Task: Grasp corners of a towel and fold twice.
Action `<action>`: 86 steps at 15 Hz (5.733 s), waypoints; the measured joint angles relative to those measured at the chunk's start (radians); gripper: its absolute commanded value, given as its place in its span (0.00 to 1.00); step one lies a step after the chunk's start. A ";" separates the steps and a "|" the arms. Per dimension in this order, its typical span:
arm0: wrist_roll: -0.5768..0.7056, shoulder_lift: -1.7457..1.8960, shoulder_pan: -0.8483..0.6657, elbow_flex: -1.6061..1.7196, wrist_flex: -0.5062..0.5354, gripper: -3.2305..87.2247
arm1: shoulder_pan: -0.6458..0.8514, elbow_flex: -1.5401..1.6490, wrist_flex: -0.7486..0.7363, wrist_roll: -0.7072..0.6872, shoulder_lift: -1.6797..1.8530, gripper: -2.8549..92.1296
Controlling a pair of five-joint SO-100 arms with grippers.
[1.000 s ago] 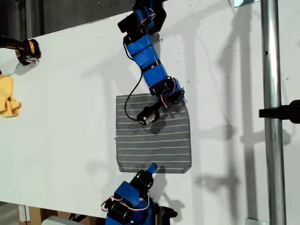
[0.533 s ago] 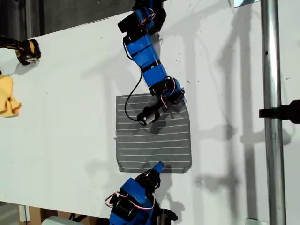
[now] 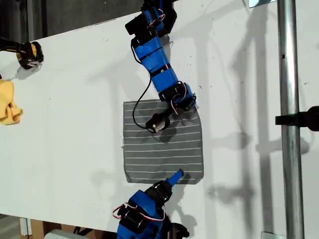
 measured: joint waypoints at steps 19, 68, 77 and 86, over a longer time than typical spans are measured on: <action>-0.221 -0.410 0.161 0.308 -0.339 0.35 | 0.005 -0.005 0.005 0.000 -0.005 0.03; 0.311 0.437 -0.784 0.601 -0.267 0.02 | 0.709 0.035 -0.087 -0.485 0.449 0.03; 0.344 0.535 -0.854 0.719 -0.344 0.02 | 0.752 0.044 -0.117 -0.537 0.442 0.03; 0.095 0.515 -0.690 0.913 -0.459 0.02 | 0.646 0.132 -0.104 -0.454 0.270 0.03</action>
